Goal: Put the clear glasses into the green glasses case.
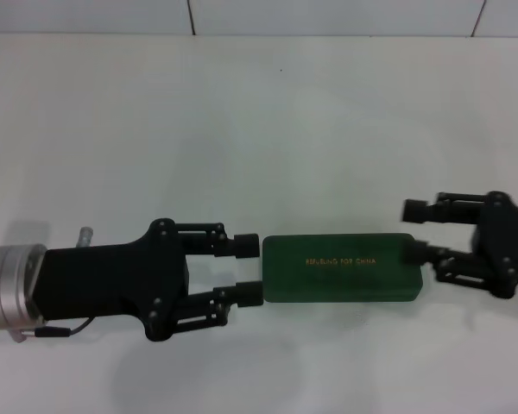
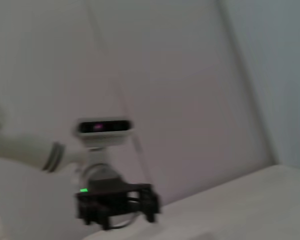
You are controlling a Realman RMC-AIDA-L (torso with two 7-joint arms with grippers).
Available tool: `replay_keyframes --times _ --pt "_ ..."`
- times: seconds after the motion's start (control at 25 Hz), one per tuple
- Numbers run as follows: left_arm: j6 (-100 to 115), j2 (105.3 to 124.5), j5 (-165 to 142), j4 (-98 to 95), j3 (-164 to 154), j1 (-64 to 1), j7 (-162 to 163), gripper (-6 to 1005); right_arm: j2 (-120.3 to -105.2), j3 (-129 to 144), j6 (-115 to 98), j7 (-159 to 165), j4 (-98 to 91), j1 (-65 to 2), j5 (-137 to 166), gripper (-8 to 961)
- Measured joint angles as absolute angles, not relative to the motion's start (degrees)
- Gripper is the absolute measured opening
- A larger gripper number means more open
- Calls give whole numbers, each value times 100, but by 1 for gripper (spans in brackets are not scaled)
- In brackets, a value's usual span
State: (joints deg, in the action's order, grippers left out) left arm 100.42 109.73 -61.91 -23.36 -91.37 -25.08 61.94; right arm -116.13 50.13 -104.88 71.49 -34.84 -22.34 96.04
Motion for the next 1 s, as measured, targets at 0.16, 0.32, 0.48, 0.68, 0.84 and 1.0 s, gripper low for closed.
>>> replay_keyframes --times 0.16,0.32,0.48,0.68,0.84,1.0 --pt "10008 10960 -6278 -2334 -9123 -2501 6181 512 -11600 5574 -10620 7147 -3524 -2460 9352 480" --pt "10008 10938 -6407 -2336 -8944 -2535 6106 515 -11588 6010 -10596 7020 -3573 -2628 9354 514" --pt "10010 10943 -6625 -2342 -8340 -2547 6035 518 -11596 6355 -10396 6783 -3605 -2727 9344 515" --pt "10039 11063 -6696 -2342 -7781 -2542 6503 550 -11615 6731 -10032 6506 -3600 -2804 9300 517" --pt "10047 11074 -6964 -2423 -7709 -2560 6831 666 -11617 6921 -9936 6445 -3566 -2838 9187 517" --pt "10052 11035 -7336 -2622 -7691 -2504 6937 775 -11619 7032 -9989 6357 -3565 -2739 8831 517"
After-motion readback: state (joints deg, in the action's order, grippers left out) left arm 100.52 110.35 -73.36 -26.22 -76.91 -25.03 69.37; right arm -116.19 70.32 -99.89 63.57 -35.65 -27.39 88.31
